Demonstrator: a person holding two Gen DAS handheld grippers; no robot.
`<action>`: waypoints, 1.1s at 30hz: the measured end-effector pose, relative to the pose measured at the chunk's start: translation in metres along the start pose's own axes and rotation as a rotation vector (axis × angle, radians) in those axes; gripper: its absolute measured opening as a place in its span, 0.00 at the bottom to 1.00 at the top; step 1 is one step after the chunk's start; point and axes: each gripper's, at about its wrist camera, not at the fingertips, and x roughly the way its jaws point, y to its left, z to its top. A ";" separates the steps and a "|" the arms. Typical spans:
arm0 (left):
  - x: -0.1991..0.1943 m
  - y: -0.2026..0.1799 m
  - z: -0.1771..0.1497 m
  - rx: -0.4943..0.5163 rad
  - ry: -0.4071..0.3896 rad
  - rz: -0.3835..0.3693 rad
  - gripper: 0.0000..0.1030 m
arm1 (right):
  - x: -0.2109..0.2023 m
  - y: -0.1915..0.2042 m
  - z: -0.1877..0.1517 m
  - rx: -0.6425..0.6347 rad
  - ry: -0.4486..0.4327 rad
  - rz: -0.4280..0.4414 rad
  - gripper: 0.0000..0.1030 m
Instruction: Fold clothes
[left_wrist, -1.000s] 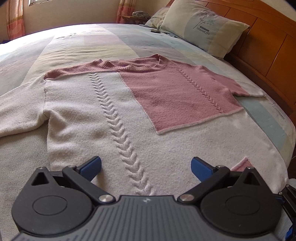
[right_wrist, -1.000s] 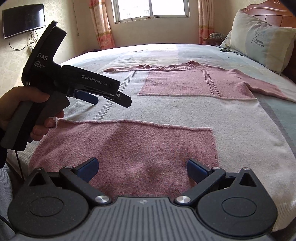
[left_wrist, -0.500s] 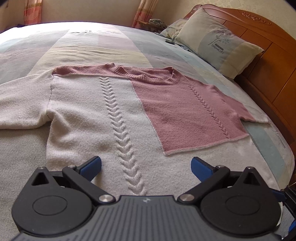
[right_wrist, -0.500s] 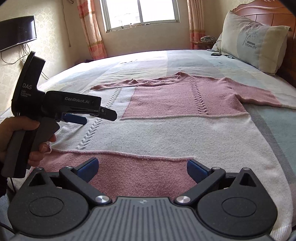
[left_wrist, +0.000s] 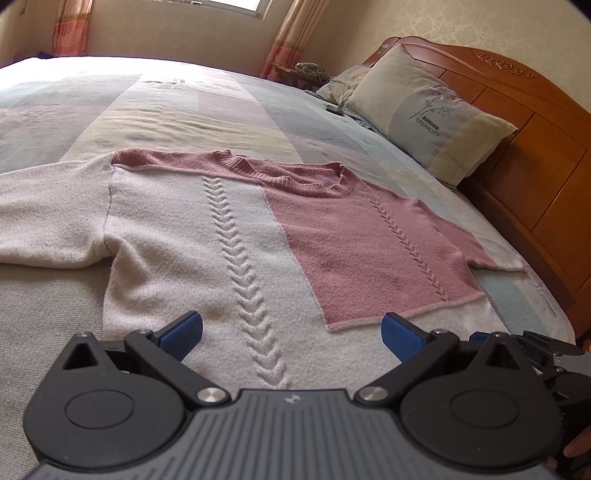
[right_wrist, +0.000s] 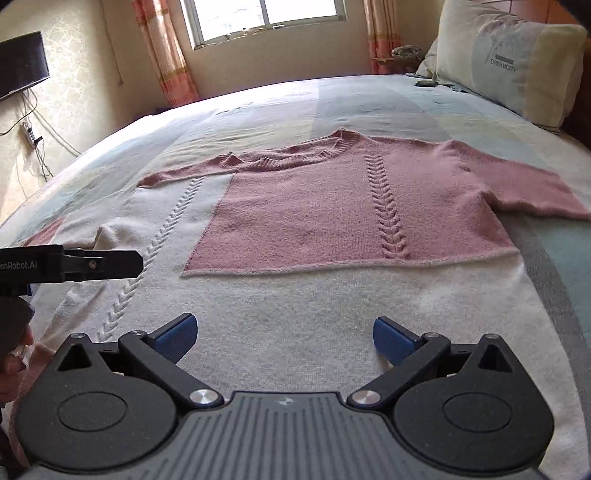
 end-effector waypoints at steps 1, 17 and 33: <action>0.005 -0.001 0.011 -0.032 0.020 -0.009 0.99 | -0.007 0.004 0.002 -0.037 -0.010 0.015 1.00; 0.213 -0.020 0.172 -0.252 0.200 0.036 0.99 | -0.046 -0.047 0.002 0.138 0.014 0.071 1.00; 0.219 -0.038 0.176 -0.256 0.150 -0.072 0.99 | -0.046 -0.047 0.001 0.193 0.041 0.152 1.00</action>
